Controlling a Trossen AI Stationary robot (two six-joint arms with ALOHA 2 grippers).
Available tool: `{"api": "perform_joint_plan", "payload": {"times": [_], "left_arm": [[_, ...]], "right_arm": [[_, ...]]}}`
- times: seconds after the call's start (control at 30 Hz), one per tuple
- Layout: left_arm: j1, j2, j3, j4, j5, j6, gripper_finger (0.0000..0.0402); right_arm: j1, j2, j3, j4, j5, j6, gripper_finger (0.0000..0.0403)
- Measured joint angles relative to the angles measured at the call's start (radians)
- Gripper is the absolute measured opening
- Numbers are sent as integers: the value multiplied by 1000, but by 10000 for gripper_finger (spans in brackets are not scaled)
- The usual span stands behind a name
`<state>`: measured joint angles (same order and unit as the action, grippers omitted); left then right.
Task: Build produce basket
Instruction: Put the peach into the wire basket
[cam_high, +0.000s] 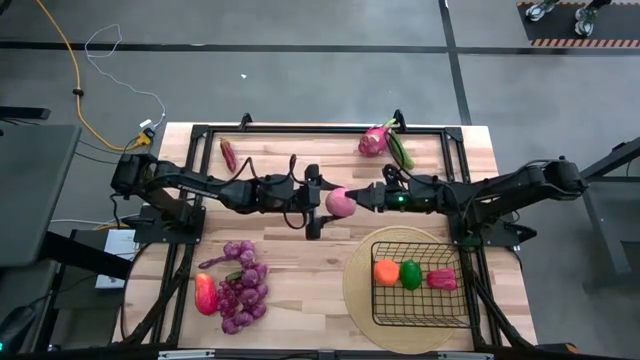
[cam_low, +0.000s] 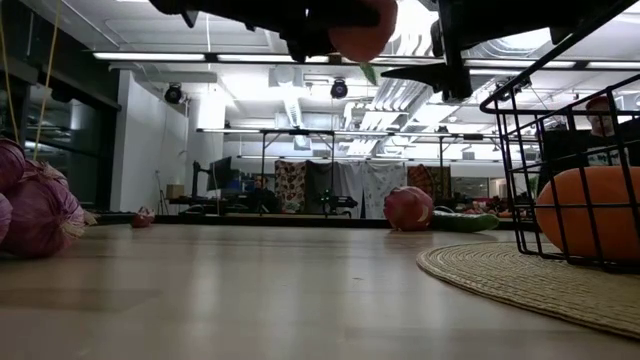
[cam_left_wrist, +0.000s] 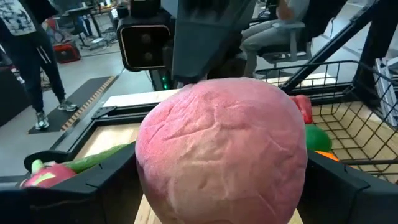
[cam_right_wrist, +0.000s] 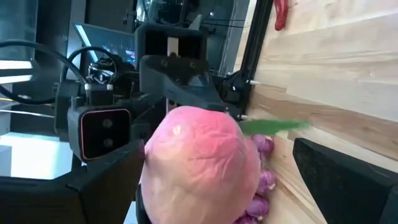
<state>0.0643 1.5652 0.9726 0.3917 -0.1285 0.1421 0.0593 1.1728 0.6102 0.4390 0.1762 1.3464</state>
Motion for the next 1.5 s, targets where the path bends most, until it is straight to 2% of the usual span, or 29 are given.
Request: {"api": "perform_joint_plan", "payload": {"times": [0.57,0.8,1.23,1.5], "left_arm": [[8,130,1,168,-33,-35,315],[8,130,1,173,-52,-35,315],[8,131,1,184,-55,-34,354],[11,99,1,136,-60,-36,357]], "right_arm": [[2,27,0,-16,-38,69,399],[2,27,0,-13,-35,75,394],[2,27,0,-9,-47,78,326],[-15,14,0,-2,-74,54,318]]}}
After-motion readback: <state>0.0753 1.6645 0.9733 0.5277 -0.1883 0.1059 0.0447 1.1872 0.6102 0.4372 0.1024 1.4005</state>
